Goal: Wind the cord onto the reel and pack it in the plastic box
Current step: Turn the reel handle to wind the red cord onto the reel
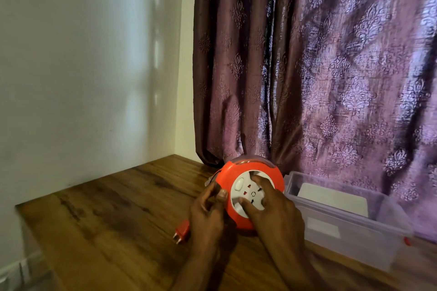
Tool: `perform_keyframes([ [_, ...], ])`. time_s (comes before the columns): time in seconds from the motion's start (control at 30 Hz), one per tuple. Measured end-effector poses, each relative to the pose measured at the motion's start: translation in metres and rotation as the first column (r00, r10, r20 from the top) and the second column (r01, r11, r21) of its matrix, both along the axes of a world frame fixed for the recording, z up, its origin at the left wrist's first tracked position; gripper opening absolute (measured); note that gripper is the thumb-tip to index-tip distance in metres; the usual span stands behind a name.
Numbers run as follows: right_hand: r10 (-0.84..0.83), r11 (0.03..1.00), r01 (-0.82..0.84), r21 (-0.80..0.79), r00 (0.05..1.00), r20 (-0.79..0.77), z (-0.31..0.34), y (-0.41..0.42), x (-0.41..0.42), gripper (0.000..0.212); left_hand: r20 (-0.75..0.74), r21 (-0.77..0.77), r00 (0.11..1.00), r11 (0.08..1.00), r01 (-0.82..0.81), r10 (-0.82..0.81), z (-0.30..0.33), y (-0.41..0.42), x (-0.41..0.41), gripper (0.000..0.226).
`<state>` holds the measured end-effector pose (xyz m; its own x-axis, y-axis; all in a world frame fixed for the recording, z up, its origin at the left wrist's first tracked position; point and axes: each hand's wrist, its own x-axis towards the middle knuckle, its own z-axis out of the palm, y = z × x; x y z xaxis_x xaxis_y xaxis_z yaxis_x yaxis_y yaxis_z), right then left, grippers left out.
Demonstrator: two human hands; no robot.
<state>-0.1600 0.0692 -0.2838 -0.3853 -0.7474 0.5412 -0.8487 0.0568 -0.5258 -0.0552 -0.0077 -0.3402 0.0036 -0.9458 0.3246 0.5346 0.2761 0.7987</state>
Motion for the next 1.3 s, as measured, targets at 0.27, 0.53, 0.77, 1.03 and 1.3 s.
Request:
perform_keyframes([
  [0.27, -0.022, 0.998, 0.042, -0.046, 0.929, 0.369, 0.004, -0.004, 0.000, 0.048, -0.007, 0.005, 1.000, 1.000, -0.001, 0.001, -0.006, -0.003, -0.005, 0.061],
  [0.53, -0.010, 0.999, 0.017, -0.046, 0.989, 0.149, 0.000, -0.002, 0.005, 0.048, -0.025, 0.026, 0.999, 0.999, -0.042, 0.042, -0.003, -0.005, -0.002, 0.036],
  [0.77, 0.137, 0.980, -0.071, 0.185, 0.916, -0.378, -0.010, -0.004, 0.008, 0.079, -0.084, 0.083, 0.993, 0.994, -0.074, 0.081, -0.003, -0.010, 0.002, 0.075],
  [1.03, 0.070, 0.986, -0.021, 0.166, 0.953, -0.294, -0.008, -0.004, 0.001, 0.064, -0.006, 0.027, 0.998, 0.998, -0.062, 0.062, 0.001, -0.001, 0.000, 0.051],
  [1.3, -0.013, 0.999, 0.014, 0.040, 1.000, -0.018, -0.011, -0.007, 0.002, 0.064, 0.041, -0.010, 0.997, 0.998, -0.061, 0.062, 0.001, 0.005, -0.001, 0.051],
])
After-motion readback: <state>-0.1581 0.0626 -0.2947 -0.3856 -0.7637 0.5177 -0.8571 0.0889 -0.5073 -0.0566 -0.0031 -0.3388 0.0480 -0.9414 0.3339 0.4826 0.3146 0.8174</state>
